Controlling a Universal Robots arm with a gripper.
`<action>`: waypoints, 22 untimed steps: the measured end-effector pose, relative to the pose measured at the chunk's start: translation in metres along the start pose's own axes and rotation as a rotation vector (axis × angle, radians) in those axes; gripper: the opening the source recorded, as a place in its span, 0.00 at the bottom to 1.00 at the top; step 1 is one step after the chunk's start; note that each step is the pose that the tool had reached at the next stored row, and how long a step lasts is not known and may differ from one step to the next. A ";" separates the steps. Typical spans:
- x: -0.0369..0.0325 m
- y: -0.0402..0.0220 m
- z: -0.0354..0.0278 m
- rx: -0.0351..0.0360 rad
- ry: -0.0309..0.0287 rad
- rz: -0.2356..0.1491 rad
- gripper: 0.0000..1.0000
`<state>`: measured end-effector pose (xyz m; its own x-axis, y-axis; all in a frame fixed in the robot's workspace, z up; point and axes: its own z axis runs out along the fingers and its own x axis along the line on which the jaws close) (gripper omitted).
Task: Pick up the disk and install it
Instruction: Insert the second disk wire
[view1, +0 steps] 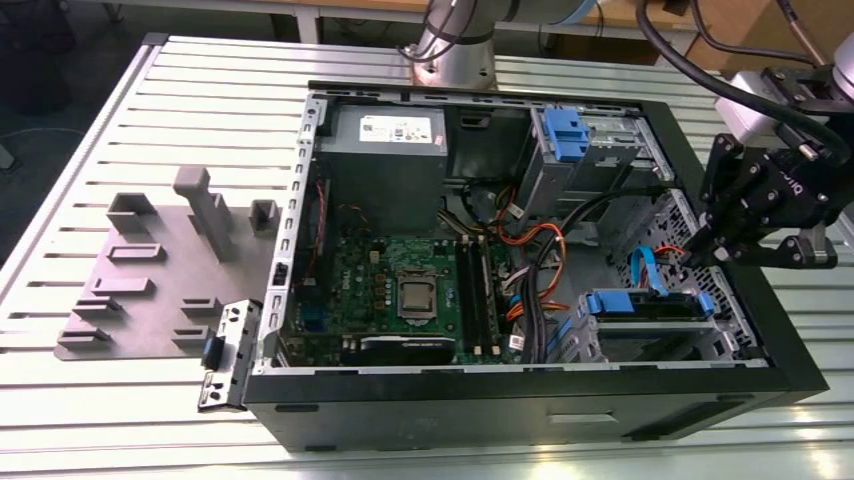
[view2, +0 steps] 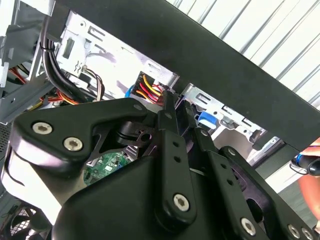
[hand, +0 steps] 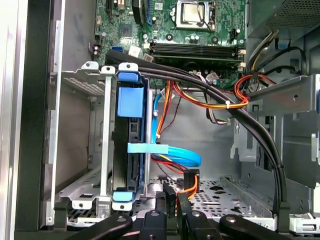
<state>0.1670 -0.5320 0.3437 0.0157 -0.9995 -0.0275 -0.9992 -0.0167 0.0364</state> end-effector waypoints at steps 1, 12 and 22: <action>0.0000 -0.0001 0.0000 0.0000 0.0001 0.000 0.24; 0.0000 -0.0005 0.0000 -0.0001 0.0000 0.000 0.16; 0.0000 -0.0009 0.0000 -0.0001 0.0000 0.000 0.16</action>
<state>0.1680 -0.5320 0.3437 0.0158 -0.9995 -0.0275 -0.9992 -0.0168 0.0365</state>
